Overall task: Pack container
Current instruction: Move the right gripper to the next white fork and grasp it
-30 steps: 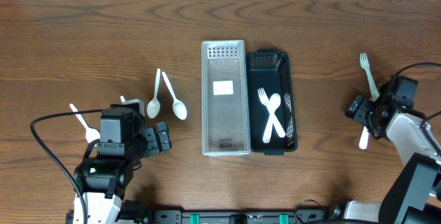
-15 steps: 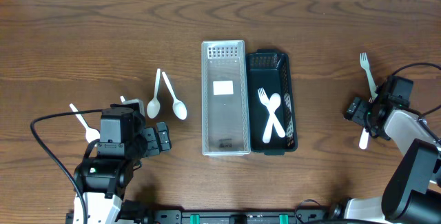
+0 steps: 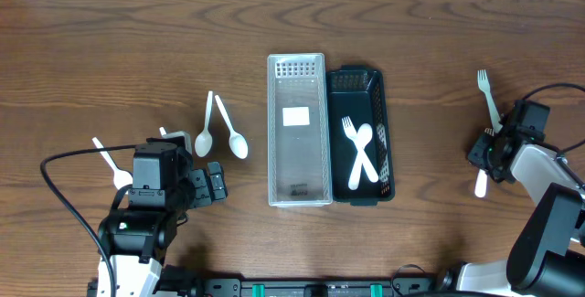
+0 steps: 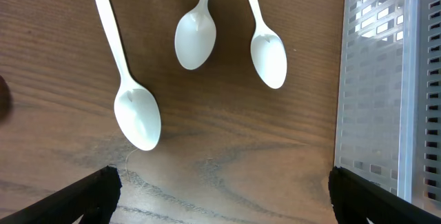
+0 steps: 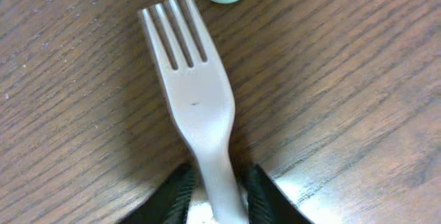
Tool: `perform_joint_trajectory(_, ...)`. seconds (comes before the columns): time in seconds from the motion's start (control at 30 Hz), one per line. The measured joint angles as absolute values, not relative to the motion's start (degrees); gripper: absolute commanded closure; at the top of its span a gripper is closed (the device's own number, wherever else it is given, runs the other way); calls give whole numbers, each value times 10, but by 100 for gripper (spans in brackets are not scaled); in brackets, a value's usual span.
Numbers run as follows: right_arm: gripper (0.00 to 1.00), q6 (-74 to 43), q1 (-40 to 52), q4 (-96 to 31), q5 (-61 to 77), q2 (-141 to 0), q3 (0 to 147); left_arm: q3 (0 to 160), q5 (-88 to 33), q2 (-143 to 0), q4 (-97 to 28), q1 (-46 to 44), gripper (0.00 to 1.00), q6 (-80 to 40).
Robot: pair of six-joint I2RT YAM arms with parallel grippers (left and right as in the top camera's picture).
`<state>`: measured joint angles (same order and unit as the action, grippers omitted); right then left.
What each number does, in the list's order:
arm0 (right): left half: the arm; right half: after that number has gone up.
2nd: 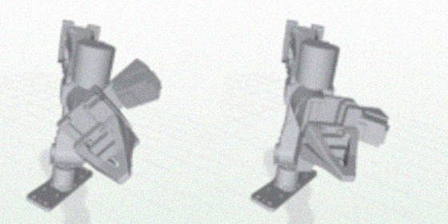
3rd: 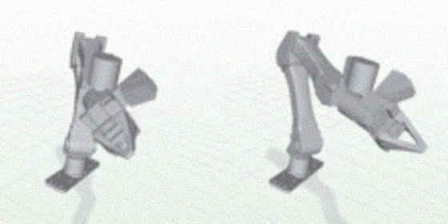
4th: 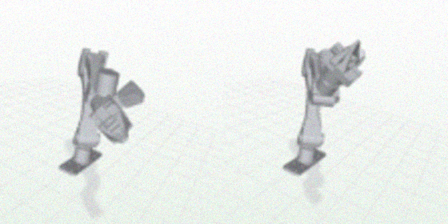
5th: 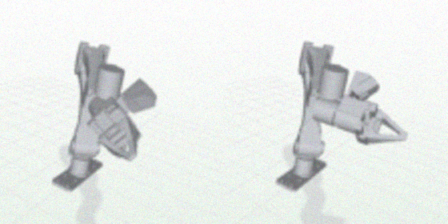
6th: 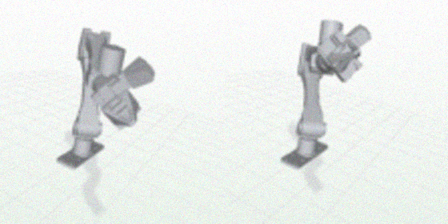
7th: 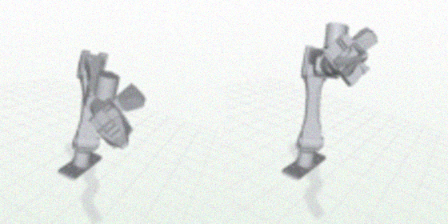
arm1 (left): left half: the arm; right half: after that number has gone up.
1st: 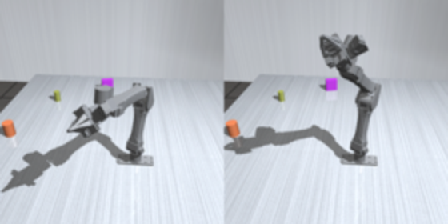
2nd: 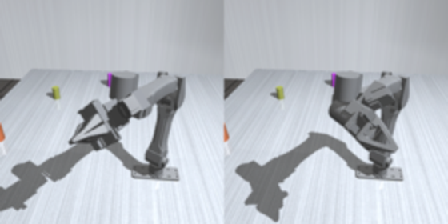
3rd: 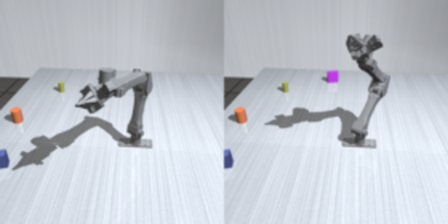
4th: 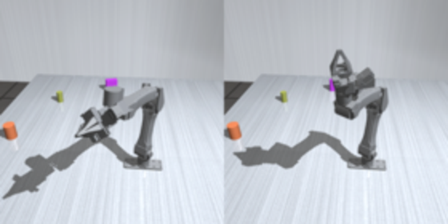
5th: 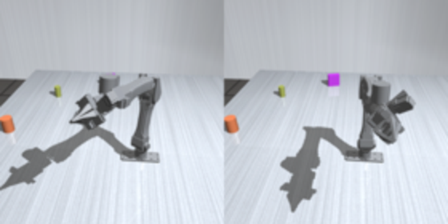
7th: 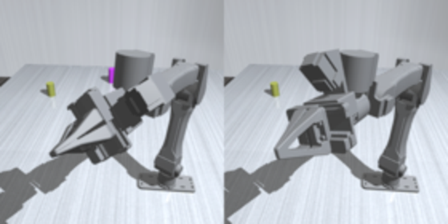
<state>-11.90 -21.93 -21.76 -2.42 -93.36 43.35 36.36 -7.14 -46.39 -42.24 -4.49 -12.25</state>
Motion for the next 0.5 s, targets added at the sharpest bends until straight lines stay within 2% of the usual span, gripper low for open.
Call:
perform_joint_trajectory(0.1,99,-130,-220,-216,-16,-934,434,364,-71,-464,-422,-45,2,-123)
perform_joint_trajectory(0.5,99,-132,-194,-238,43,-926,437,364,-71,-464,-422,-45,2,-123)
